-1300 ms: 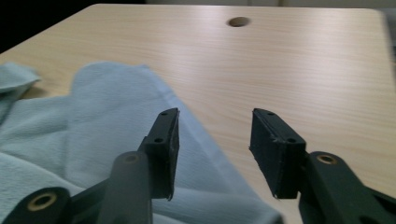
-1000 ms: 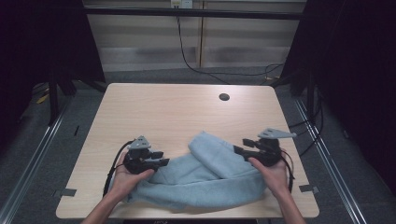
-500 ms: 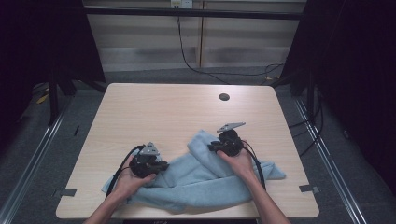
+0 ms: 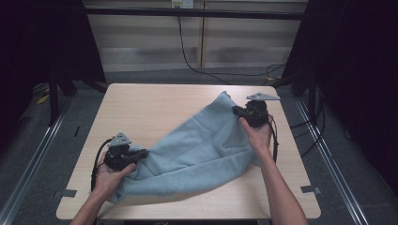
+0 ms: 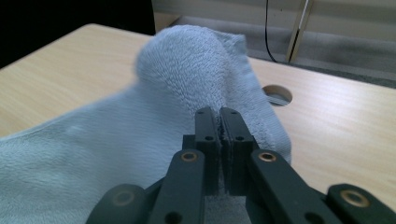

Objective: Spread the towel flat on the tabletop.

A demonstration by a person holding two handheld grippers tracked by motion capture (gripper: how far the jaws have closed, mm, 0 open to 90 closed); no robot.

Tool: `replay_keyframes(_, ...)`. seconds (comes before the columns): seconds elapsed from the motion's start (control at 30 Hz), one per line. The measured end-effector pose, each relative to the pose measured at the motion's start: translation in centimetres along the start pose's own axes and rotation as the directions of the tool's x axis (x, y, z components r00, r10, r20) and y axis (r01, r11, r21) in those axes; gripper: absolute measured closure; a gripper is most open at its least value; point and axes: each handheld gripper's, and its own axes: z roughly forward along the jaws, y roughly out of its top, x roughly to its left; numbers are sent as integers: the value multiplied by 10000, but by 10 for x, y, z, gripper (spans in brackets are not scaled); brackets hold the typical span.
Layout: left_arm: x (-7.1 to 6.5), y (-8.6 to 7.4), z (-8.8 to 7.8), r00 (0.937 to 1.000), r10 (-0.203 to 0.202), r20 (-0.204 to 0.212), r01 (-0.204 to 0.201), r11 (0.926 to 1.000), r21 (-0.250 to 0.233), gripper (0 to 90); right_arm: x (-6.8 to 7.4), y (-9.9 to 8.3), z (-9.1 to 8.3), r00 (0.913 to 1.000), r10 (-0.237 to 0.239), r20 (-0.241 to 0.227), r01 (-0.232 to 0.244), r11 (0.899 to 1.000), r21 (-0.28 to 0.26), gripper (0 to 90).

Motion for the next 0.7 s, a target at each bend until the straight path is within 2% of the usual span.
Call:
replay_keyframes(0.03, 3, -2, 0, 9997, -236, 0, 236, 9997, 60, 861, -3, 2, 0, 9999, 85, -132, -86, 9999, -78, 840)
replay_keyframes(0.07, 5, -4, 1, 9996, -294, -2, 294, 9994, 169, 858, -5, 1, 1, 9992, 164, -358, -167, 9998, -67, 785)
replay_keyframes(0.1, 5, -5, 2, 9996, -266, 29, 265, 9993, 276, 855, -5, 0, 2, 9985, 220, -501, -220, 9998, 12, 759)
replay_keyframes(0.17, 1, -6, 4, 9998, -154, -86, 157, 9992, 380, 850, -3, -7, 3, 9979, 53, -638, -39, 9998, 219, 679)
replay_keyframes(0.23, -1, -5, 5, 10000, -90, 24, 89, 9991, 425, 836, -1, -15, 2, 9974, -60, -724, 98, 9986, 528, 601)
replay_keyframes(0.4, -1, -4, 2, 9998, -133, 178, 126, 9992, 374, 812, -6, -42, -9, 9938, -47, -1108, 196, 9908, 1341, 532)
replay_keyframes(0.5, -3, -1, -3, 9992, -219, 342, 215, 9997, 115, 754, -8, -62, -18, 9913, -144, -1309, 411, 9782, 2038, 492)
replay_keyframes(0.57, -4, 3, -6, 9981, -241, 570, 251, 9996, -164, 717, -6, -74, -26, 9862, -42, -1656, 405, 9755, 2164, 476)
replay_keyframes(0.63, -7, 9, -9, 9981, -85, 611, 108, 9992, -378, 678, 0, -84, -34, 9767, -170, -2140, 641, 9745, 2148, 474)
replay_keyframes(0.7, -10, 15, -6, 9964, 76, 844, -31, 9986, -533, 660, 10, -90, -40, 9741, -289, -2242, 791, 9726, 2185, 478)
